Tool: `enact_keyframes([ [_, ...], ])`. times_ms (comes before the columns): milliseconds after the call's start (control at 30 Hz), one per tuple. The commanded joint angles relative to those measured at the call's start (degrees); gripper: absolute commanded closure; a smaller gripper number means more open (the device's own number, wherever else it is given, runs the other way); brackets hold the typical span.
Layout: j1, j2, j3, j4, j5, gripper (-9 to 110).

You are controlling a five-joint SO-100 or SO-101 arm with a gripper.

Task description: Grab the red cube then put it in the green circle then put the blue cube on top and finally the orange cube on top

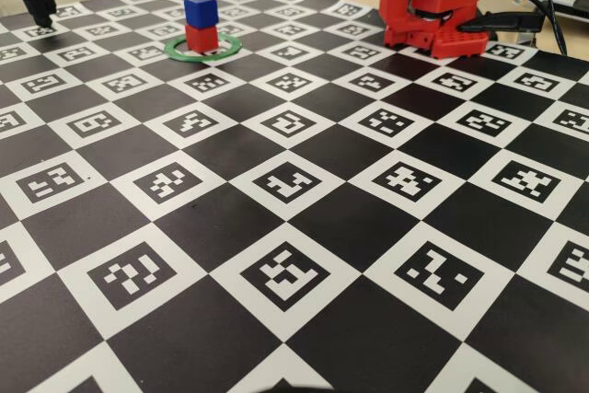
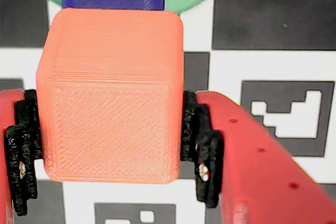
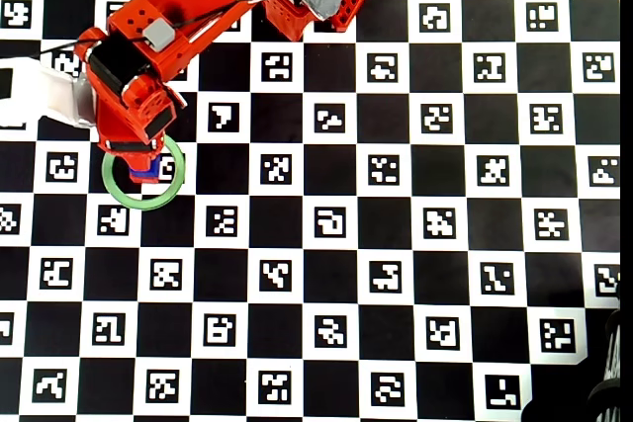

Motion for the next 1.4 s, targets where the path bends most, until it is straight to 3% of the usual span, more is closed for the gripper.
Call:
enact_keyframes([
  [0, 0.26, 6.77, 0.18, -2.20, 0.62, 92],
  [633, 1.23, 5.98, 8.70, -11.78, 2.29, 92],
  [1367, 0.97, 5.89, 11.16, -13.62, 3.08, 92],
])
